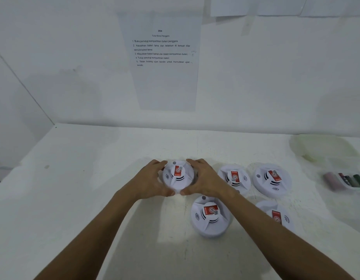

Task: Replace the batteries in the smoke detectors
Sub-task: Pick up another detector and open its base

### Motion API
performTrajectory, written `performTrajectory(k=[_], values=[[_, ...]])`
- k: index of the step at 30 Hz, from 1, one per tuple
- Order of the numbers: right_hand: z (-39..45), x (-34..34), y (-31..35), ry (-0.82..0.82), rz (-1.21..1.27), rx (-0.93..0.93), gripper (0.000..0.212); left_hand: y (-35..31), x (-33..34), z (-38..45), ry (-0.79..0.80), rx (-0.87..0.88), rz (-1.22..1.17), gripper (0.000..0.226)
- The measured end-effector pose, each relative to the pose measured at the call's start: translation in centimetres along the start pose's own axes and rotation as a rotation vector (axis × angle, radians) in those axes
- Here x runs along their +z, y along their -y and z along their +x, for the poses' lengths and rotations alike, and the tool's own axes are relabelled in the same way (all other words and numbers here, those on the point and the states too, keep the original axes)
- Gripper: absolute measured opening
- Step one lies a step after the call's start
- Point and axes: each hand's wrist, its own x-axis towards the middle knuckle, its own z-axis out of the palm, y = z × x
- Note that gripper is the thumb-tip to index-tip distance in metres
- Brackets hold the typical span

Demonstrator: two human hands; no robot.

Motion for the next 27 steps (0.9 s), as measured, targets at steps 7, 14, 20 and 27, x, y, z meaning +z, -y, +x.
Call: performTrajectory(k=[7, 14, 20, 27], values=[[-3.7, -3.8, -2.3, -0.152, -0.003, 0.025, 0.102, -4.0, -1.1, 0.4, -0.049, 0.069, 0.048, 0.088], [-7.3, -8.5, -7.6, -0.159, -0.101, 0.229, 0.11, -10.2, 2.6, 3.9, 0.11, 0.163, 0.07, 0.083], [-6.8, -7.5, -8.8, -0.069, -0.101, 0.201, 0.115, -11.6, 4.8, 6.5, 0.224, 0.18, 0.202, 0.068], [-6.8, -7.7, -10.0, -0.081, -0.087, 0.137, 0.113, -11.5, 6.1, 6.4, 0.176, 0.139, 0.15, 0.079]])
